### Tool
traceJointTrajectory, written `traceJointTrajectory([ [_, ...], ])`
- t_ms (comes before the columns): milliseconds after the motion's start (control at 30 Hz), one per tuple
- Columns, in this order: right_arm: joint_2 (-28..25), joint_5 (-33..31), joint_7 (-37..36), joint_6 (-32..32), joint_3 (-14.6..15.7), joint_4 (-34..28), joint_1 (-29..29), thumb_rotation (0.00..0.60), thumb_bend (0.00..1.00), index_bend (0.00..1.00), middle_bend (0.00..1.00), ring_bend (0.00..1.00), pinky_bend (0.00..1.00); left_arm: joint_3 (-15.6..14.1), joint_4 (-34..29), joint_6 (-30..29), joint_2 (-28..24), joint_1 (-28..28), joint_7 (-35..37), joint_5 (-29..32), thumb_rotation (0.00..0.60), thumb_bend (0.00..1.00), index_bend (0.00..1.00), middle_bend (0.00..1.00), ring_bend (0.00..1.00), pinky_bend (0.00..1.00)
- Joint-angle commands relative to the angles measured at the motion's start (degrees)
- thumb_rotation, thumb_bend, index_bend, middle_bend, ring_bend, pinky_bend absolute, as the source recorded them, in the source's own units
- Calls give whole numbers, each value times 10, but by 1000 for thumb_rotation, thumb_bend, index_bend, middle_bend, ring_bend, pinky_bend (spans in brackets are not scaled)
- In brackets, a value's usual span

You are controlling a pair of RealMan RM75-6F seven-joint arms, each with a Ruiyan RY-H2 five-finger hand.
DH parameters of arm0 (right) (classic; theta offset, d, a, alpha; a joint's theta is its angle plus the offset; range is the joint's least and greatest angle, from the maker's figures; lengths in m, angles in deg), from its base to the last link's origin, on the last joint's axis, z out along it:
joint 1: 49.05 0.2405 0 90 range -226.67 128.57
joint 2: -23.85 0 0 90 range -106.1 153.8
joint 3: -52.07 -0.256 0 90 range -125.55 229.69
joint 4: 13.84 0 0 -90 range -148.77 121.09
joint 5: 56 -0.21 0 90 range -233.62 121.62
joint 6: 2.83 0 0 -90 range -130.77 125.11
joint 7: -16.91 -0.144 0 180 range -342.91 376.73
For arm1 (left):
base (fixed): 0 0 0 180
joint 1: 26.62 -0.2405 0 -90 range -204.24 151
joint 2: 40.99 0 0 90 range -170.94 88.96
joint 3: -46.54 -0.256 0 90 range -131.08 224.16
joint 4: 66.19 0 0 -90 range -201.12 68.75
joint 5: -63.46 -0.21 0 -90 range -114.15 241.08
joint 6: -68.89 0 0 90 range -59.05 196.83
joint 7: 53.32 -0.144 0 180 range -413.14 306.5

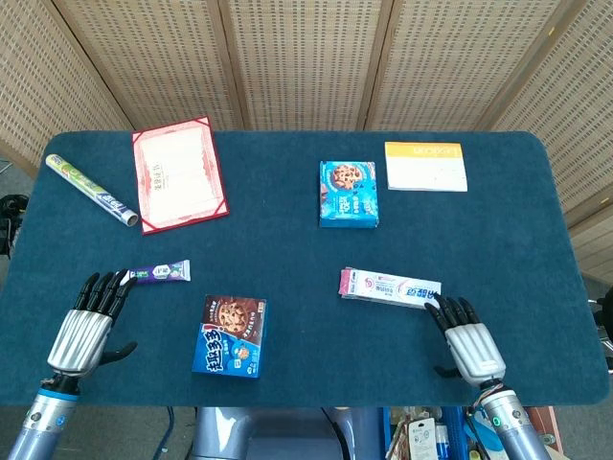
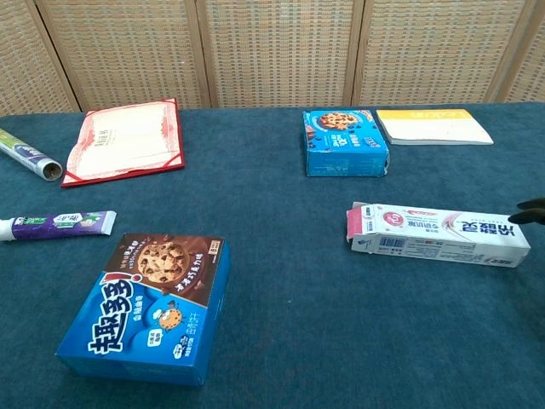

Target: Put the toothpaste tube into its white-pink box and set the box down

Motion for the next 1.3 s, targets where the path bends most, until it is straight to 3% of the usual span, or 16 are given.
traceJointTrajectory([
  [33, 0, -1, 0, -1, 0, 0, 1, 600, 106, 57, 0, 0, 0, 0, 0, 0, 0, 0, -1, 0, 600, 117, 0, 0, 0, 0],
  [767, -3, 25, 1, 24, -2, -3, -3, 600, 106, 12, 0, 0, 0, 0, -2, -7, -3, -2, -2, -5, 600, 117, 0, 0, 0, 0],
  [1300, 14, 93, -29, 120, -13, 27, -24, 600, 107, 0, 0, 0, 0, -6, -14, -21, -9, -8, -4, -21, 600, 117, 0, 0, 0, 0],
])
